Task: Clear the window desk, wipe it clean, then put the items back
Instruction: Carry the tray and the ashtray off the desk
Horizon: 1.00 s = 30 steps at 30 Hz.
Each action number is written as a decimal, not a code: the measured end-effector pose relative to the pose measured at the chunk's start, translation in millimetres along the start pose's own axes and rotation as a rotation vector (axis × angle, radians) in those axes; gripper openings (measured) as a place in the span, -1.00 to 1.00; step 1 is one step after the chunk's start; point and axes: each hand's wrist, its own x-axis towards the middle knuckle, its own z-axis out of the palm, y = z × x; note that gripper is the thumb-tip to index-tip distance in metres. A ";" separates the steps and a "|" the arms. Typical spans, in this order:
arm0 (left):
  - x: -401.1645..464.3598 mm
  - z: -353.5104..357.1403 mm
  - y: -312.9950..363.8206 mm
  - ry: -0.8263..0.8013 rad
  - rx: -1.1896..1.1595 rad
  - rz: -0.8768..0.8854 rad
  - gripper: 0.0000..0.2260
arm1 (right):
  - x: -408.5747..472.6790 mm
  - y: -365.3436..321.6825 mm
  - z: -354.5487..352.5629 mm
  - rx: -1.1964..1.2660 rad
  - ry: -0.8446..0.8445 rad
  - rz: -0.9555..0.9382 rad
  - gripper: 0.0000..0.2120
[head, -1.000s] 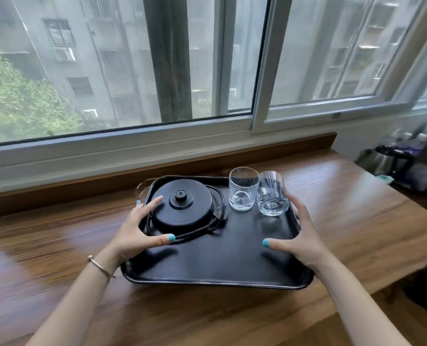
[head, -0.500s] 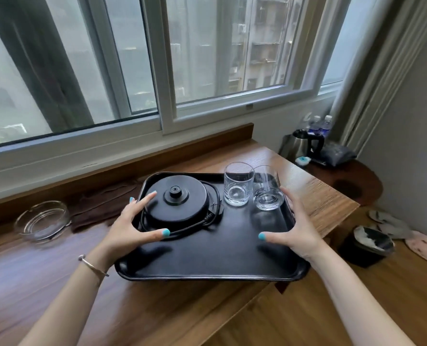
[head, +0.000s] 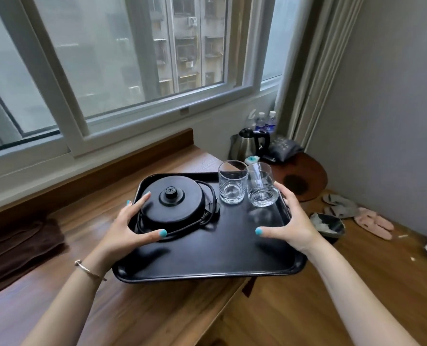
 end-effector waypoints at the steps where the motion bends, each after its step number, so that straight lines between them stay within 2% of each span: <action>1: 11.3 5.2 2.6 0.004 0.004 0.007 -0.14 | 8.7 3.7 -6.2 0.000 0.007 0.000 0.13; 18: 219.7 102.3 44.9 -0.038 -0.059 0.064 -0.10 | 169.8 46.8 -124.9 -0.023 0.080 0.046 0.11; 30: 302.3 196.9 99.7 -0.065 -0.059 0.088 -0.09 | 224.7 96.5 -228.1 0.036 0.141 0.054 0.04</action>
